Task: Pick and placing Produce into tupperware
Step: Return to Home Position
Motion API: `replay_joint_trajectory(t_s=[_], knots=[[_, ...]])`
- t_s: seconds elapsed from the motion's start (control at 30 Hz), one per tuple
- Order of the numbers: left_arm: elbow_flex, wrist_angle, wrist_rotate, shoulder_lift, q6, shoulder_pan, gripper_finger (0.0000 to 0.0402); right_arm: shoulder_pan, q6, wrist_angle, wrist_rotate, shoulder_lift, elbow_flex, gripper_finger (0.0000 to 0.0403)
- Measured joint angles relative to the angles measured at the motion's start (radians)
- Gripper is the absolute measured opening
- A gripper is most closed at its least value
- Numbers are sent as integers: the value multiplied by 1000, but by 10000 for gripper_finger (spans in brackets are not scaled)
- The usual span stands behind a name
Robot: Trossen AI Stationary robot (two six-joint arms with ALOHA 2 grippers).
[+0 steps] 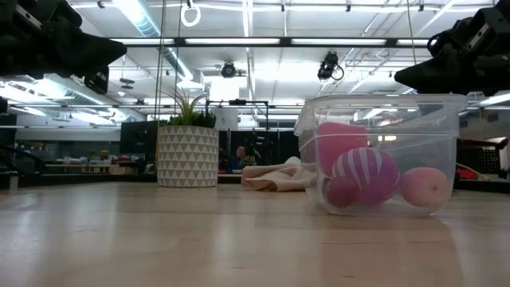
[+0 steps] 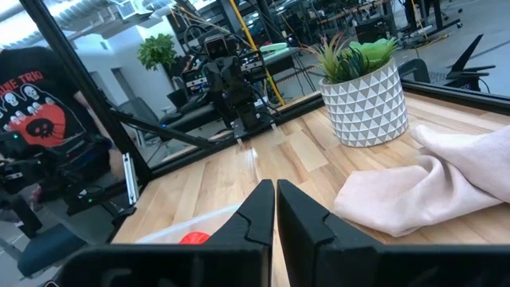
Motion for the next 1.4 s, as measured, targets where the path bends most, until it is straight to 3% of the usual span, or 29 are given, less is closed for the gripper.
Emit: replay_joint_trajectory(t_s=[1.4], knots=[[0,0,0,0,0,0,28,0,0,0,0,0,0,23]])
